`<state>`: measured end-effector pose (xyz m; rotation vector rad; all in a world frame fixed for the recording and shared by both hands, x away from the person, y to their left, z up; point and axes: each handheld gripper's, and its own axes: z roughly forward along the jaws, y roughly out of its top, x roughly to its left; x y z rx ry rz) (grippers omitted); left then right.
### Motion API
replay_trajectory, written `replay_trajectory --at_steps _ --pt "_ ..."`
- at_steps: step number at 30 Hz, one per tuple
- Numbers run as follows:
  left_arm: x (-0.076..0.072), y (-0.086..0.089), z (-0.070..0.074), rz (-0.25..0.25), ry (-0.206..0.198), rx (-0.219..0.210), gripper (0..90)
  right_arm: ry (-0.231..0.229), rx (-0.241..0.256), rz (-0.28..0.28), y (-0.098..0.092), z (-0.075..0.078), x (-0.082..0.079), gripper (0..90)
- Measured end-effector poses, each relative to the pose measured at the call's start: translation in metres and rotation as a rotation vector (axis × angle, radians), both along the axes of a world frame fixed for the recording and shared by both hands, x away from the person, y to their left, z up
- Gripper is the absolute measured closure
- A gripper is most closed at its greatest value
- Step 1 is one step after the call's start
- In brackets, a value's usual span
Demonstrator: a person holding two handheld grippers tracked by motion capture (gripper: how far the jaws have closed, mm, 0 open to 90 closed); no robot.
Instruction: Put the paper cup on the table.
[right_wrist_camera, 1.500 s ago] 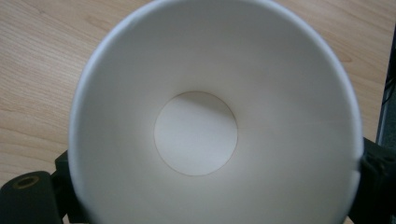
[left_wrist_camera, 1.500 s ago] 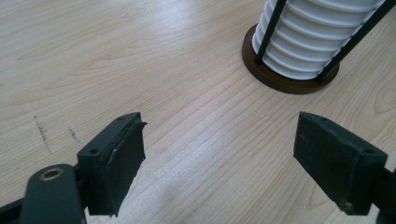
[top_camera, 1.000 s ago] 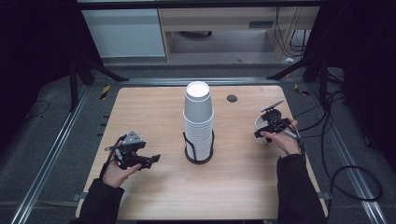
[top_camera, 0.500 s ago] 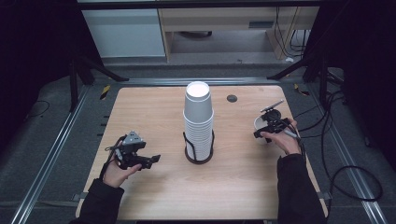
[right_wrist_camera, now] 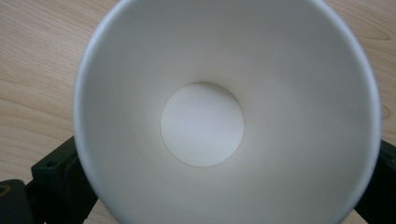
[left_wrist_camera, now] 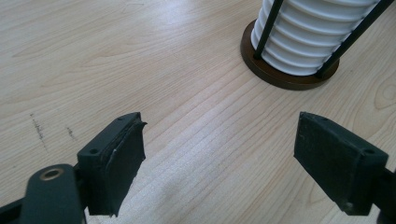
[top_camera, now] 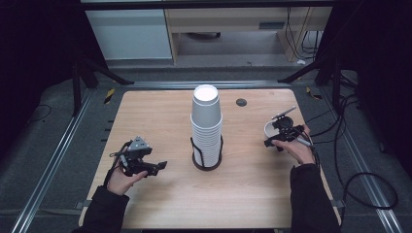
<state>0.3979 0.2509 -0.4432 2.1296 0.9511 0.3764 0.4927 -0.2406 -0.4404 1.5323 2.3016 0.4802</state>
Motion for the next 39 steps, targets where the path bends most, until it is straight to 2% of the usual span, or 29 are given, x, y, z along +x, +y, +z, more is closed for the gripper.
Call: replay_trajectory --at_steps 2,5,13,16,19,24,27,29,30,33,35,37,39 --pt "0.000 0.000 0.000 -0.001 0.000 0.000 15.6 0.000 -0.011 0.012 0.002 0.001 -0.003 1.5" --pt "0.000 0.000 0.000 -0.002 0.000 0.000 15.6 -0.031 0.003 0.009 0.001 0.004 -0.007 2.4" --pt "-0.002 -0.002 0.000 -0.008 -0.002 0.008 15.6 -0.038 0.017 0.007 -0.001 0.006 -0.022 1.4" --pt "-0.002 -0.003 0.000 -0.009 -0.002 0.010 15.6 -0.049 0.029 0.010 -0.001 0.007 -0.029 1.6" --pt "-0.002 -0.003 0.001 -0.007 -0.005 0.007 15.6 -0.050 0.012 0.007 -0.002 0.006 -0.037 1.7" --pt "-0.003 -0.001 0.002 0.002 -0.013 0.005 16.0 -0.090 0.028 0.012 -0.002 0.009 -0.054 2.3" --pt "-0.004 0.000 0.004 0.008 -0.024 0.004 16.5 -0.154 0.060 0.022 -0.001 0.009 -0.069 2.6" --pt "-0.004 0.002 0.005 0.017 -0.028 0.000 16.8 -0.220 0.081 0.028 -0.002 0.010 -0.080 3.9" --pt "-0.004 0.003 0.005 0.020 -0.030 0.001 17.3 -0.260 0.110 0.030 -0.003 0.010 -0.087 5.1" --pt "-0.004 0.005 0.006 0.033 -0.035 -0.002 18.4 -0.326 0.161 0.043 -0.007 0.012 -0.100 4.7" --pt "-0.005 0.006 0.006 0.037 -0.042 -0.004 18.8 -0.372 0.212 0.054 -0.010 0.014 -0.110 4.7" --pt "-0.006 0.007 0.007 0.044 -0.048 -0.006 19.3 -0.427 0.244 0.067 -0.013 0.014 -0.118 4.9" --pt "-0.006 0.008 0.007 0.050 -0.052 -0.004 19.8 -0.472 0.255 0.072 -0.015 0.014 -0.126 4.8"
